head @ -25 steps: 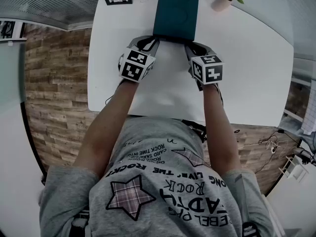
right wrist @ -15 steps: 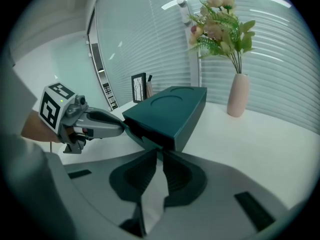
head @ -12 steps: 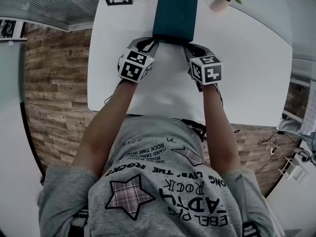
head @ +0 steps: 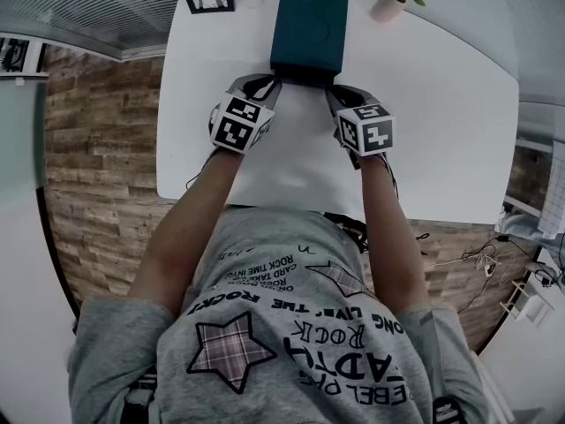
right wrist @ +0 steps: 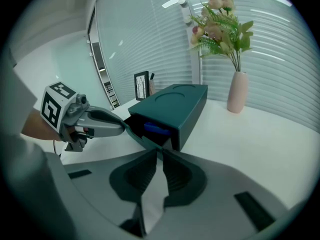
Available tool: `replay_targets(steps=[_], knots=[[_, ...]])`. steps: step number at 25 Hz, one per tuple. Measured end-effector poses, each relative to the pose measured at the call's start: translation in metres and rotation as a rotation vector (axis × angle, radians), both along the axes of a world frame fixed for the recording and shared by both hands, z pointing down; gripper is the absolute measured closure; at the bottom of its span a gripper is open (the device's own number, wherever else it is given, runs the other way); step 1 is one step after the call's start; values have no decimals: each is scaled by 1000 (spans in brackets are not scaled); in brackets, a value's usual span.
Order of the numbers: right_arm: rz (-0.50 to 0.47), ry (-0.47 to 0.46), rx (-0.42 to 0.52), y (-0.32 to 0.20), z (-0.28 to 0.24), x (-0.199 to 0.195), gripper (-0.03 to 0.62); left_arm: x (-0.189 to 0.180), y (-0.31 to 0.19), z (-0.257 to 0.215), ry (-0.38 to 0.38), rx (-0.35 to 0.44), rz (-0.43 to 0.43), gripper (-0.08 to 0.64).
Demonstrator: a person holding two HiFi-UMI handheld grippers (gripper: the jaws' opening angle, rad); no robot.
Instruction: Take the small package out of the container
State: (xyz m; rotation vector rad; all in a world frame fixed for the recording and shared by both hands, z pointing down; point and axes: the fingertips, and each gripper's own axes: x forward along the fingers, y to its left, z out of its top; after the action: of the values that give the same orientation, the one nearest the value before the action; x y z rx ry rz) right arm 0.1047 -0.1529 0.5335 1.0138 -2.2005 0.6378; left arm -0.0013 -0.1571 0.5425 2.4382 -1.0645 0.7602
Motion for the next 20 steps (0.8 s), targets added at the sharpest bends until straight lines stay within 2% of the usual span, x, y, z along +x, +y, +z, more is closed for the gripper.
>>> replay_targets(steps=[20], knots=[[-33,-4,-30,43,0,-1,548,-1,42,0,0,-12,16,500]])
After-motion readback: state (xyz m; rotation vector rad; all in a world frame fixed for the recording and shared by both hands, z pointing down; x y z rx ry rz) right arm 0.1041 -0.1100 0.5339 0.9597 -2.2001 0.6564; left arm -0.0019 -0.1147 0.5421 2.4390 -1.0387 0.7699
